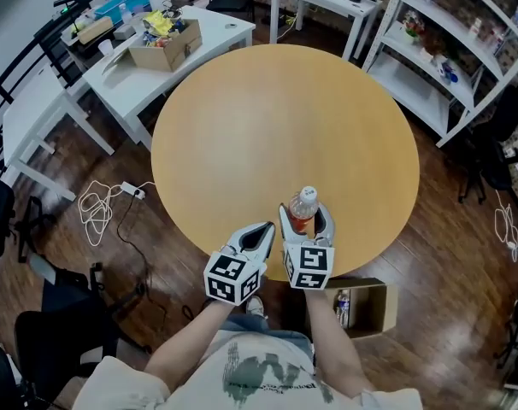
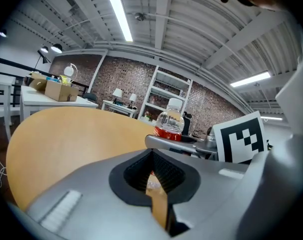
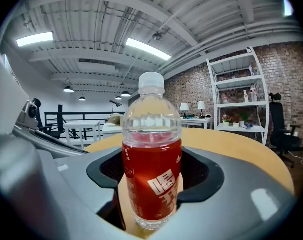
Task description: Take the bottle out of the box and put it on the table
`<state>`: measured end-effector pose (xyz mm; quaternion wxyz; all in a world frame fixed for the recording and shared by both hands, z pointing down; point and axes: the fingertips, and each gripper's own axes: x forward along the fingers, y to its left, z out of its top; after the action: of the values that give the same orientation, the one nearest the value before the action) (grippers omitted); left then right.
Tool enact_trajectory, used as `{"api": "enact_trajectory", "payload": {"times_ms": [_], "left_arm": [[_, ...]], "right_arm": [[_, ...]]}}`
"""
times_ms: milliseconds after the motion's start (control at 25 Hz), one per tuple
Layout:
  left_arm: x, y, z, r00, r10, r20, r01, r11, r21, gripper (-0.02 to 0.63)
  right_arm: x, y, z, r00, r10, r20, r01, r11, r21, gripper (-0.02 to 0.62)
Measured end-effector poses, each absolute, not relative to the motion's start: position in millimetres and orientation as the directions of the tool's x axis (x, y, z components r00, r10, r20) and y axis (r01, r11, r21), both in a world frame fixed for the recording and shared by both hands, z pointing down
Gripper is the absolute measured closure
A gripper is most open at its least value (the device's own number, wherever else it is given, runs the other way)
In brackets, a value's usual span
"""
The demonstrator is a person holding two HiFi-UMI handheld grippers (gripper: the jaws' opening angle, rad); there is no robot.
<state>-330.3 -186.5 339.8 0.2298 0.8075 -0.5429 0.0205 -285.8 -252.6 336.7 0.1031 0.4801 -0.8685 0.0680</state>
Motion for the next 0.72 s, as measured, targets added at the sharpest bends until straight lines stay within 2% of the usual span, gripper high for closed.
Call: {"api": "enact_trajectory", "payload": {"times_ms": [720], "left_arm": [[-331.3,-166.7,336.8,0.387,-0.893,0.23,-0.863,-0.263,0.432,0.606]], "right_arm": [[-278.0,-234.3,337.5,-0.523,-0.783,0.337,-0.832,0.555,-0.002,0.278]]}}
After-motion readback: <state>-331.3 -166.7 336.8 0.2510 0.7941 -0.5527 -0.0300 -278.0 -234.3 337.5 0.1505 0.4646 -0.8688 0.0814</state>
